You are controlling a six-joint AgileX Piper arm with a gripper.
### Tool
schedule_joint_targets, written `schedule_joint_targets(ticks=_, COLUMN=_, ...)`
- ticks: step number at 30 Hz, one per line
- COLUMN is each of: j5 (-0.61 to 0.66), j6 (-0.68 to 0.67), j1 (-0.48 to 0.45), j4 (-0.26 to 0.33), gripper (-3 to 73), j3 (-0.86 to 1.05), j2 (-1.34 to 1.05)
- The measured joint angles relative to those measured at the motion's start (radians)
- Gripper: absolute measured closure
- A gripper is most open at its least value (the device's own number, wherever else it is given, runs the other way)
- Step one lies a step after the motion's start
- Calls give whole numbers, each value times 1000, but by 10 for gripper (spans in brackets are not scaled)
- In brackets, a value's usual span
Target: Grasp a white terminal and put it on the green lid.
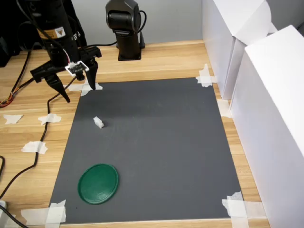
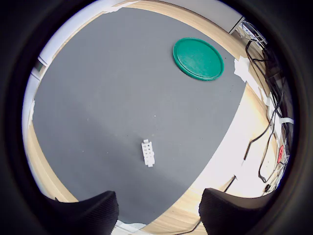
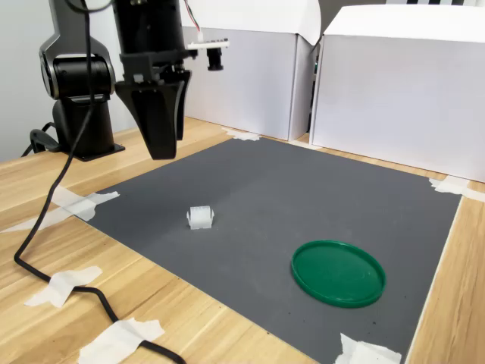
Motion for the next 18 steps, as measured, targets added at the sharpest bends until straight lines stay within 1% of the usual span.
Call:
schedule_joint_targets(ticks=3, j5=-15, j6=-32, j1=17, j4=6, gripper=-6, j3=0, j2=36)
schedule_joint_targets(ticks=8, j5=-66, j6=-27, j1=83, j4=-22, gripper=-5, j3=0, j2=64)
schedule_joint_targets(ticks=18, j5=-72, j6=-42, j1=121, j4=-30, gripper=-5, j3=-5, j2=126)
